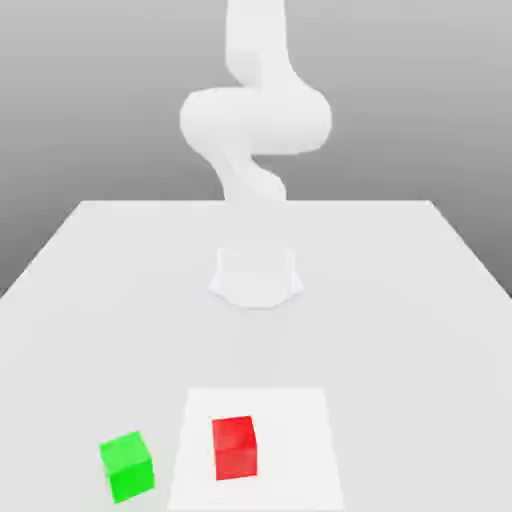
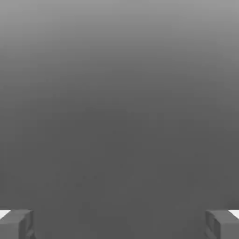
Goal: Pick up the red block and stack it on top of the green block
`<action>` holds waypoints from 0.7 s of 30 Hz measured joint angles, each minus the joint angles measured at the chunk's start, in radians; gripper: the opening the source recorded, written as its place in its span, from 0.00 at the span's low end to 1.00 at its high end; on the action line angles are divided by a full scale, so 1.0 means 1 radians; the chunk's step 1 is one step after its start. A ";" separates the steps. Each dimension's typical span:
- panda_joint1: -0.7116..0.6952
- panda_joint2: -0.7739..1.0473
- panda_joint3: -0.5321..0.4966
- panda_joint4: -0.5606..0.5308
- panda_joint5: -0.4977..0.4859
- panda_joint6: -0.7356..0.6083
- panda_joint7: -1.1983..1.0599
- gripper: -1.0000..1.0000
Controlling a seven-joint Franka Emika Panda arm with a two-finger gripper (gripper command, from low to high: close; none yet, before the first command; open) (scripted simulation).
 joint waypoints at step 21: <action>0.025 0.767 -0.072 -0.266 0.030 0.363 -0.215 0.50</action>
